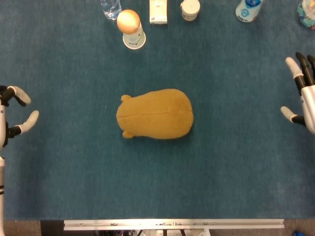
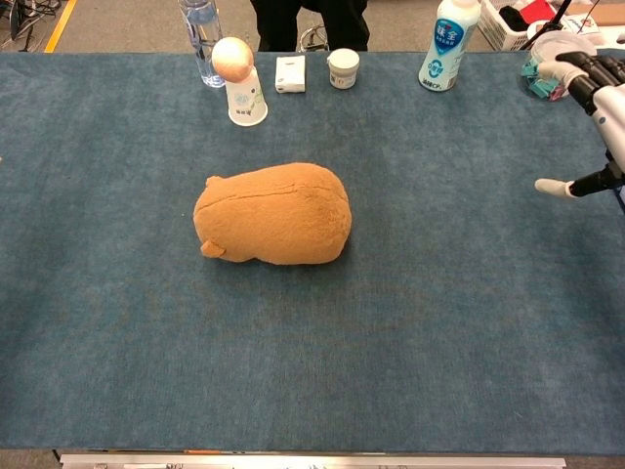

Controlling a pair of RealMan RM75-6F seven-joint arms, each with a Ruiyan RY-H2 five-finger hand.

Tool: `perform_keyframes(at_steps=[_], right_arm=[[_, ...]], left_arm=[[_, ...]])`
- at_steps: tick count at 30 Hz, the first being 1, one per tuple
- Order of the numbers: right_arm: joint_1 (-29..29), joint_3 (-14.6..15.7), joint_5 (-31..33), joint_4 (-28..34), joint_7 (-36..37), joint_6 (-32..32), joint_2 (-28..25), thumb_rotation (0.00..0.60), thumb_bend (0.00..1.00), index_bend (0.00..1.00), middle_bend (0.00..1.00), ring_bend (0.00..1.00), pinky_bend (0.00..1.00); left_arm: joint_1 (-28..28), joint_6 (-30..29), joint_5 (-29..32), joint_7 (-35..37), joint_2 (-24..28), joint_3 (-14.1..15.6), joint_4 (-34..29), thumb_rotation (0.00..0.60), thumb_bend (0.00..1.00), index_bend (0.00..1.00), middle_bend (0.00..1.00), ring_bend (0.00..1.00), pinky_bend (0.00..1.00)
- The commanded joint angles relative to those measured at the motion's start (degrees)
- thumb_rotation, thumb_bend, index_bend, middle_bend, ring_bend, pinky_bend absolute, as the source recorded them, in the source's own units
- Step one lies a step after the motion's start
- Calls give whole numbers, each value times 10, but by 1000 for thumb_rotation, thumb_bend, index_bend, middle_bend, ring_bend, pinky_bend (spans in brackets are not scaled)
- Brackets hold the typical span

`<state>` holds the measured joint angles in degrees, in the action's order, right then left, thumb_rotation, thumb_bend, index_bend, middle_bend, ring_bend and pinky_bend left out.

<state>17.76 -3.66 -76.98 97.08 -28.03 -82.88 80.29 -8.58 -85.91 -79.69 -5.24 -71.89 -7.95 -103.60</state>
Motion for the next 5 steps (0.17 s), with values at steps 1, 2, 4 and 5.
perform_keyframes(at_steps=[1, 2, 4, 5], right_arm=[[-4, -10, -4, -15, 32, -1, 6, 600, 0, 83, 38, 0, 72], [-4, -12, -1, -16, 36, 2, 5, 600, 0, 83, 38, 0, 72], [-4, -15, 5, -14, 41, 10, 2, 600, 0, 83, 36, 0, 72], [-4, -15, 6, -11, 43, 12, 1, 600, 0, 83, 32, 0, 72]], left_arm=[[0, 0, 1, 1, -1, -1, 2, 600, 197, 500, 576, 399, 507], [-1, 1, 3, 1, -1, -1, 3, 600, 197, 482, 576, 400, 508], [-1, 1, 4, 1, -2, -2, 4, 600, 197, 469, 577, 400, 508], [-1, 2, 4, 0, -2, -2, 4, 600, 197, 469, 577, 400, 508]])
